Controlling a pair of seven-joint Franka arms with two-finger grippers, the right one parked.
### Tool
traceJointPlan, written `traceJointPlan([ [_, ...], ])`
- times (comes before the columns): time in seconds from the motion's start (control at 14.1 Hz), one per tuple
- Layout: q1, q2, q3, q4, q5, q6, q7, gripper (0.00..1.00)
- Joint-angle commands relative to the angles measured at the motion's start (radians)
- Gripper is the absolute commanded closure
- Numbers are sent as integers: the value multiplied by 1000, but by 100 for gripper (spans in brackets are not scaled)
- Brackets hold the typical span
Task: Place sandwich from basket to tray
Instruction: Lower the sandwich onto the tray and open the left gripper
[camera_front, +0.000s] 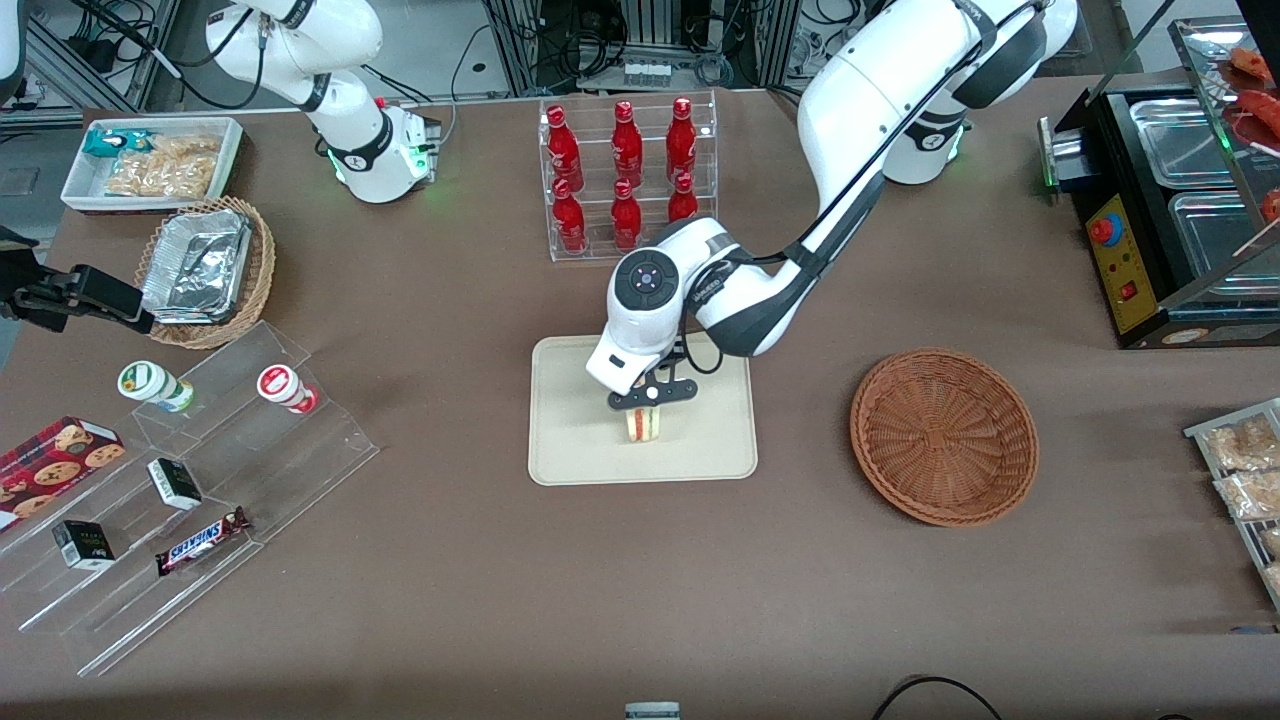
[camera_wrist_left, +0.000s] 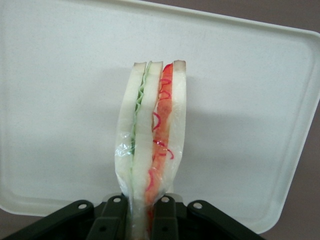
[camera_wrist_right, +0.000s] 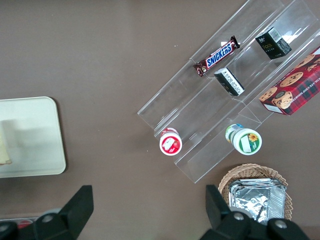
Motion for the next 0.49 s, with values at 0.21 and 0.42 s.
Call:
traceJointPlan([
  [0.21,-9,35,12,34,54,-17,-18,2],
  [0.42,-6,25,27,39,62,-25,-21,0],
])
